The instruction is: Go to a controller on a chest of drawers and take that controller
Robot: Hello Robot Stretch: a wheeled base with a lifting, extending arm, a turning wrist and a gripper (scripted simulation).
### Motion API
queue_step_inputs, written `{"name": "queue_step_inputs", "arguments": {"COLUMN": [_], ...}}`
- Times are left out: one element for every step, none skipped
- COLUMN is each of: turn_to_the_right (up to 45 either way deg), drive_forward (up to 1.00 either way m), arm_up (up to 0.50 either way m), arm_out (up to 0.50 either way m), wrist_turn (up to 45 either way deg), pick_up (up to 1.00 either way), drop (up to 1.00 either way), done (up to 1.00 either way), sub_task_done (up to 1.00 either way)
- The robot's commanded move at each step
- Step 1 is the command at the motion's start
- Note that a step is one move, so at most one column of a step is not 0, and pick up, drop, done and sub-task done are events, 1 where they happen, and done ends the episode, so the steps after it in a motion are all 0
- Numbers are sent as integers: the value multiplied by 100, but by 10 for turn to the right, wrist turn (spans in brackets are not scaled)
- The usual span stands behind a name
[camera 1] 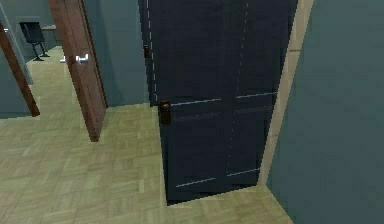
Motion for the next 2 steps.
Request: {"name": "queue_step_inputs", "arguments": {"turn_to_the_right": [0, 0], "drive_forward": [0, 0], "arm_up": [0, 0], "arm_out": [0, 0], "wrist_turn": [450, 240], "pick_up": [0, 0], "drop": [0, 0], "done": [0, 0], "sub_task_done": [0, 0]}}
